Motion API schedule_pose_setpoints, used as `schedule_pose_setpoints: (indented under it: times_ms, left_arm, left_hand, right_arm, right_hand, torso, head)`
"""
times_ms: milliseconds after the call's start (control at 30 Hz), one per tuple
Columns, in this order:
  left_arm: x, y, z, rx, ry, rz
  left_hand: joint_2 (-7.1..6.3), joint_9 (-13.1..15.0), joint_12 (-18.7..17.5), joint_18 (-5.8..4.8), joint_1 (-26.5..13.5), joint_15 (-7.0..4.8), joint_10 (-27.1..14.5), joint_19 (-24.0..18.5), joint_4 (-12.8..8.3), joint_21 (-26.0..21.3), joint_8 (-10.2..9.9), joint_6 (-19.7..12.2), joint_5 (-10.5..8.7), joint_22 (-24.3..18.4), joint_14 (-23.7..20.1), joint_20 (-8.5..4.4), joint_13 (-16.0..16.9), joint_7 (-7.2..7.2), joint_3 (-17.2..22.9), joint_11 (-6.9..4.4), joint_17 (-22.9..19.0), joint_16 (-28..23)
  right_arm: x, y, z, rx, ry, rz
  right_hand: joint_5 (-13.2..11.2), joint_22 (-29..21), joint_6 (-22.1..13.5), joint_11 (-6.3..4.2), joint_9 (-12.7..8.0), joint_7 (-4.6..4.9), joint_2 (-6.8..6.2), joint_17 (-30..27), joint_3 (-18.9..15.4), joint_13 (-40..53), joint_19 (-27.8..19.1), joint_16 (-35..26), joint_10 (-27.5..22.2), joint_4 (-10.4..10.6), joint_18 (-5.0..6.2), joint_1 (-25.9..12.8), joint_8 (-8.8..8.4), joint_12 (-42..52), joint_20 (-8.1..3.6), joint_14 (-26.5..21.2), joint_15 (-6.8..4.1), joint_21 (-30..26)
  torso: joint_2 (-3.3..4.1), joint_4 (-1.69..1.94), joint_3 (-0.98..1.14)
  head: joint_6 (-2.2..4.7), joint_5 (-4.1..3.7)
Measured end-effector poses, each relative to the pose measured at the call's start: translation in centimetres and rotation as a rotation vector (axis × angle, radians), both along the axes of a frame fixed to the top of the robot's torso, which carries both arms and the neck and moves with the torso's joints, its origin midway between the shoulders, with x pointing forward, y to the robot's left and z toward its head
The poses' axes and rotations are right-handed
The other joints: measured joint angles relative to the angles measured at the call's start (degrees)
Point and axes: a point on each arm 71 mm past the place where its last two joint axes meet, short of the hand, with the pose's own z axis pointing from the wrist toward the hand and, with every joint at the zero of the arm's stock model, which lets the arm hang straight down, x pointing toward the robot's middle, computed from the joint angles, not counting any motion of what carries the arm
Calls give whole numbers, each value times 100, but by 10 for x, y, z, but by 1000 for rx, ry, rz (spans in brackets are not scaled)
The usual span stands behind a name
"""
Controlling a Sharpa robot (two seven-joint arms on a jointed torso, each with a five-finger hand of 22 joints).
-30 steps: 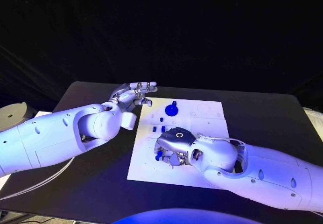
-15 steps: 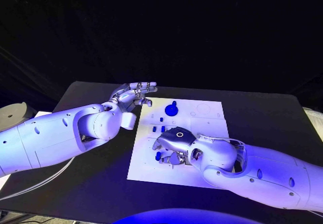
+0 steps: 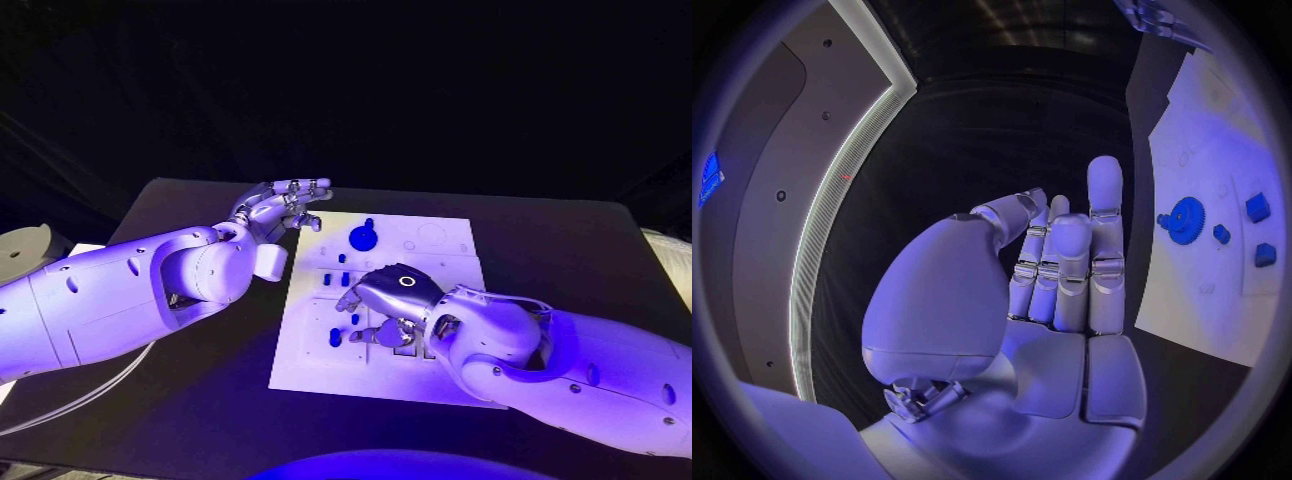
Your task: Assemble the parts on the task board
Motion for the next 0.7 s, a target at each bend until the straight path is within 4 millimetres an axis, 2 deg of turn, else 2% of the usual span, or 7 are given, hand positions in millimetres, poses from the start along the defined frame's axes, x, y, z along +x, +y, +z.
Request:
schedule_pose_setpoints:
  times_ms: [167,300,367,433,567,600,700]
  left_arm:
    - [0,1,0,1,1,1]
    - [-1,3,0,2,2,2]
    - [-1,3,0,1,2,1]
    - [-2,2,0,1,2,-1]
    - [-3,1,0,1,4,-4]
    - [-3,1,-1,1,5,-4]
    - [-3,2,-1,3,7,-5]
  left_hand:
    - [0,0,0,0,0,0,0,0,0,0,0,0,0,0,0,0,0,0,0,0,0,0]
    - [0,0,0,0,0,-21,0,0,-16,0,0,0,-25,0,-21,0,0,0,-16,0,-10,0]
    - [0,0,0,0,0,-21,0,0,-16,0,0,0,-25,0,-21,0,0,0,-16,0,-10,0]
    - [0,0,0,0,0,-21,0,0,-16,0,0,0,-25,0,-21,0,0,0,-16,0,-10,0]
    - [0,0,0,0,0,-21,0,0,-16,0,0,0,-24,1,-21,0,0,0,-16,0,-10,0]
    - [0,0,0,0,0,-21,0,0,-16,0,0,0,-24,1,-21,0,0,0,-16,0,-10,0]
    - [0,0,0,0,0,-21,0,-3,-16,0,0,0,-23,1,-21,3,0,0,-16,0,-10,0]
  right_arm:
    - [10,-49,23,26,10,-105]
    - [12,-88,31,49,67,-223]
    - [11,-103,32,59,100,-281]
    - [8,-119,30,64,142,-350]
    - [1,-140,23,62,207,-456]
    - [-1,-145,20,59,228,-488]
    - [-6,-153,15,46,264,-547]
  right_hand:
    - [111,221,233,-79,25,19,11,165,-16,102,98,91,790,50,0,11,53,353,-89,5,-95,159]
    - [206,716,401,-252,50,-116,-45,447,-132,369,297,384,1603,200,1,-116,163,782,-215,4,-261,522]
    - [389,857,480,-387,58,-195,-91,462,-262,642,366,444,1979,330,-92,-339,221,1110,-283,7,-343,633]
    - [742,971,531,-459,75,-276,-89,462,-457,1747,414,490,2065,504,-92,-475,321,2112,-359,5,-443,723]
    - [1238,1220,576,-511,138,-318,-30,462,-813,4757,428,703,2281,634,-92,-763,463,4864,-391,5,-443,900]
    - [1312,1286,576,-514,164,-318,16,462,-915,5264,428,760,2277,655,-146,-810,500,5314,-391,5,-443,947]
    - [1388,1414,545,-505,241,-345,165,461,-1191,5699,428,869,2180,698,-180,-913,603,5789,-391,5,-443,1031]
  torso:
    - [-8,-9,-6]
    - [-22,-40,-24]
    - [-30,-61,-32]
    - [-35,-84,-38]
    - [-44,-128,-48]
    - [-47,-138,-48]
    - [-56,-170,-55]
  head:
    - [51,-100]
    - [88,-198]
    - [107,-258]
    - [119,-300]
    - [140,-365]
    - [142,-376]
    - [146,-399]
